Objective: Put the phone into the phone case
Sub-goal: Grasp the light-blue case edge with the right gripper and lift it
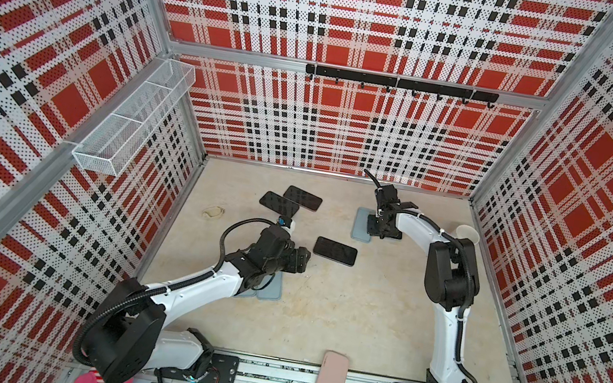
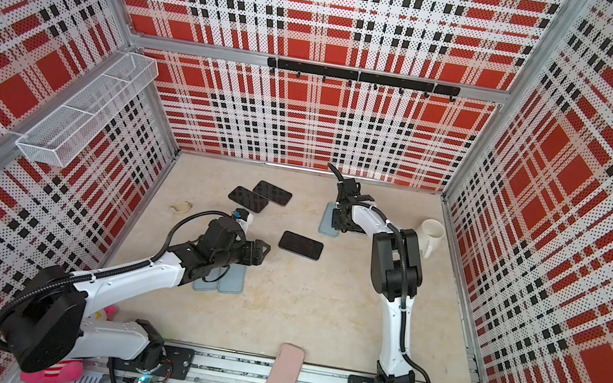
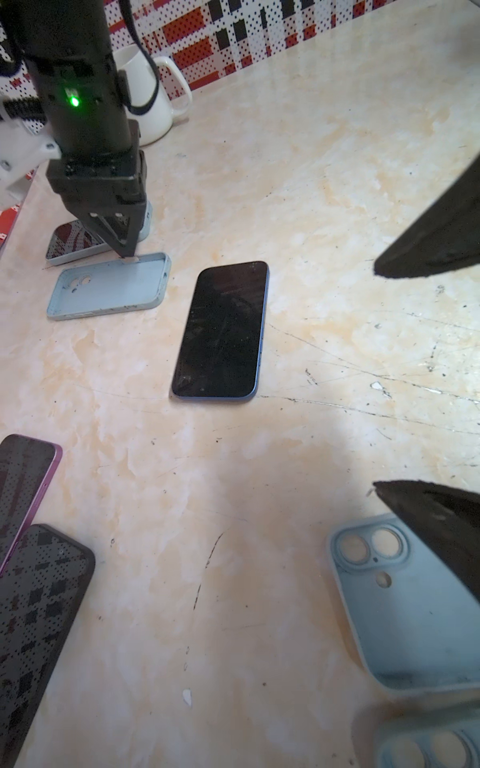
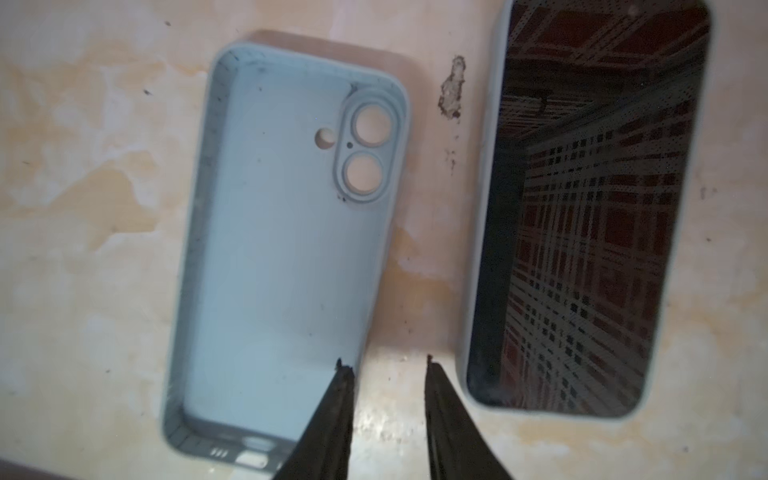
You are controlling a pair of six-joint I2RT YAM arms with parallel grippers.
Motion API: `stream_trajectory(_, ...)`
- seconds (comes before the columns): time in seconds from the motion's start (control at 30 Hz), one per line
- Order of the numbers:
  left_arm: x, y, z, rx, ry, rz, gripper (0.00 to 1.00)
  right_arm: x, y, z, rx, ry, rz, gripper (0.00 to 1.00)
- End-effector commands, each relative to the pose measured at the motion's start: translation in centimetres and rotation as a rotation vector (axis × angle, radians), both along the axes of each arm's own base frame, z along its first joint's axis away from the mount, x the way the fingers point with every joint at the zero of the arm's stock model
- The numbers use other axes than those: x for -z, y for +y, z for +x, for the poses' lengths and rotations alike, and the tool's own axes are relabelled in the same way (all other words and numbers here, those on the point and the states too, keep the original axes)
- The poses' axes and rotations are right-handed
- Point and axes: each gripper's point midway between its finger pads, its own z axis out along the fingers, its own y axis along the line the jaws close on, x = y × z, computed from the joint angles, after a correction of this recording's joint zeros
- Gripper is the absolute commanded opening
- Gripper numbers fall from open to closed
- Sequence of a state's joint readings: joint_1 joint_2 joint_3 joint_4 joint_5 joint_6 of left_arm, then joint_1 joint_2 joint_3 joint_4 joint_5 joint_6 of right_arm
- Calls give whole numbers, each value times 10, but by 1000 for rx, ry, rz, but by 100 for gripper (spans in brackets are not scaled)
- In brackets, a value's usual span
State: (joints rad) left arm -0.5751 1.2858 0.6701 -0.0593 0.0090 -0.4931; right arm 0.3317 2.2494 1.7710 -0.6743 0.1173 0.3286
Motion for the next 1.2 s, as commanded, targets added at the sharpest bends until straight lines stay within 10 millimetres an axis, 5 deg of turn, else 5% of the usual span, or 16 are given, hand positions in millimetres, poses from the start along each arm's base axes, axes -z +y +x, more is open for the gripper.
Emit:
stream_trajectory(0.0,-4,-1,2,7,-19,0,78,3,1,11,8,-20,-3,24)
stream_trajectory(0.33,-9,-15,12,35,-22,-14,78,11,2,12,-47,-5,-25,12)
stream_trajectory(0.4,-11,-14,13,33,-24,-7,78,1,0,12,-47,-19,-36,9)
stream_trajectory(0.6,-26,-6,17,20,-40,31,78,-74,6,13,-151,-124,-26,0)
stream_trajectory(0.77,-40,4,23,3,-61,23,78,-109,3,-14,-290,-155,-51,0)
stream_trajectory(1.17,-42,40,29,-35,-32,39,78,-129,31,-119,-685,-140,83,0)
